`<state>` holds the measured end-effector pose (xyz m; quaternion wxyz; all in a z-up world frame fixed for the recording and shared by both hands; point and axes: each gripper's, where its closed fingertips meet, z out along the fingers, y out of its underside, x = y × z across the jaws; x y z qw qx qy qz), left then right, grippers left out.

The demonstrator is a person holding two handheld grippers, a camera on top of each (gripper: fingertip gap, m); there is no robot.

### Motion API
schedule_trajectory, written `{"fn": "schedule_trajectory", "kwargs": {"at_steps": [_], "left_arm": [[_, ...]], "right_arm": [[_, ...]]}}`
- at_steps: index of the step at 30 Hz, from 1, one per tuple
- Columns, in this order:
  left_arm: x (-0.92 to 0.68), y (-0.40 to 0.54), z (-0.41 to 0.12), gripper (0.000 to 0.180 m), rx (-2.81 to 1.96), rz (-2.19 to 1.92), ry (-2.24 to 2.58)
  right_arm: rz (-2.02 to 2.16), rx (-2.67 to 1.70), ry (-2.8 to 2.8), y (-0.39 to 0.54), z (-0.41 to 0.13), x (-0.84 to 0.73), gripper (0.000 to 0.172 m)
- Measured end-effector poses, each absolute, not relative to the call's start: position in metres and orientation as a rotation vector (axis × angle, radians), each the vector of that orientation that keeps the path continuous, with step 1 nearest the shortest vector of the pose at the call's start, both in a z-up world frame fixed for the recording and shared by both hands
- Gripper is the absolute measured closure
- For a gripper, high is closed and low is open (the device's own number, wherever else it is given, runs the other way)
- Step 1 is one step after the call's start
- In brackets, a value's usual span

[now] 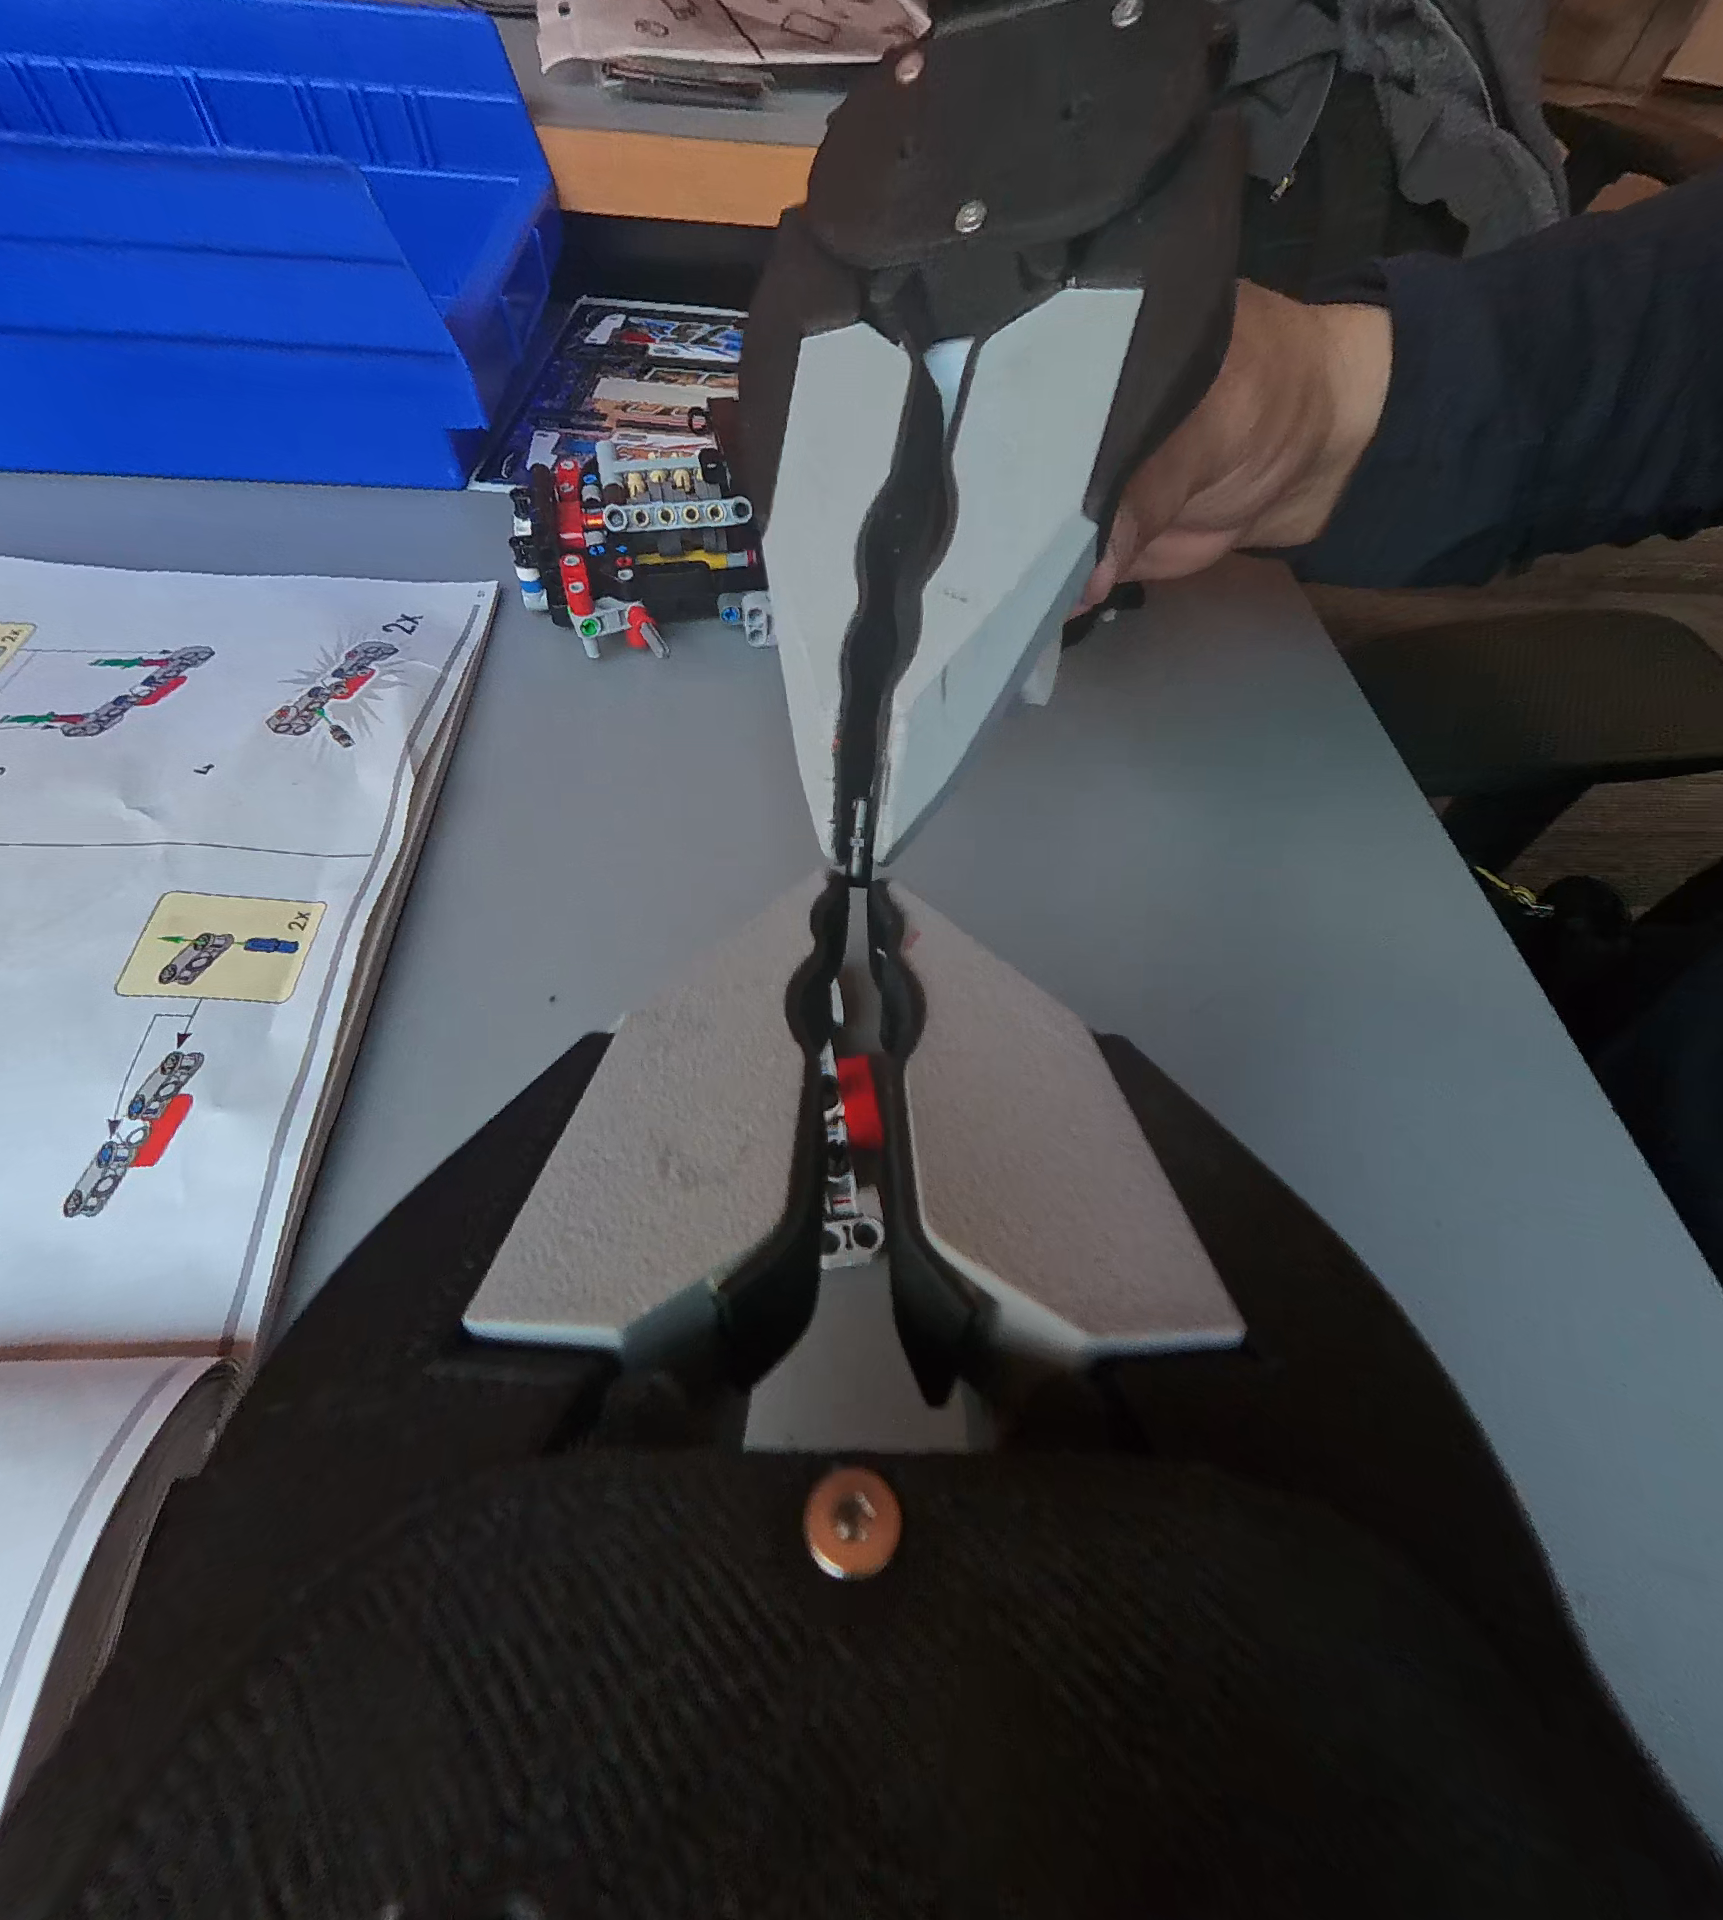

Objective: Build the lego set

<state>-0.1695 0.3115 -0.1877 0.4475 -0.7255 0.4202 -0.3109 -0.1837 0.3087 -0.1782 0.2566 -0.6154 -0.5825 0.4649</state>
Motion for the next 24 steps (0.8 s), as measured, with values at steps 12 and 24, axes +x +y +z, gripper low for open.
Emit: {"fn": "schedule_trajectory", "kwargs": {"at_steps": [12, 24], "left_arm": [[-0.189, 0.303, -0.245, 0.149, -2.084, -0.736, 1.247], [-0.188, 0.303, -0.246, 0.166, -2.113, -0.823, 1.242]], "right_arm": [[0.709, -1.601, -2.133, 0.314, -0.228, -0.184, 0.170], [0.373, -1.419, -2.418, 0.313, -0.241, -0.184, 0.170]]}}
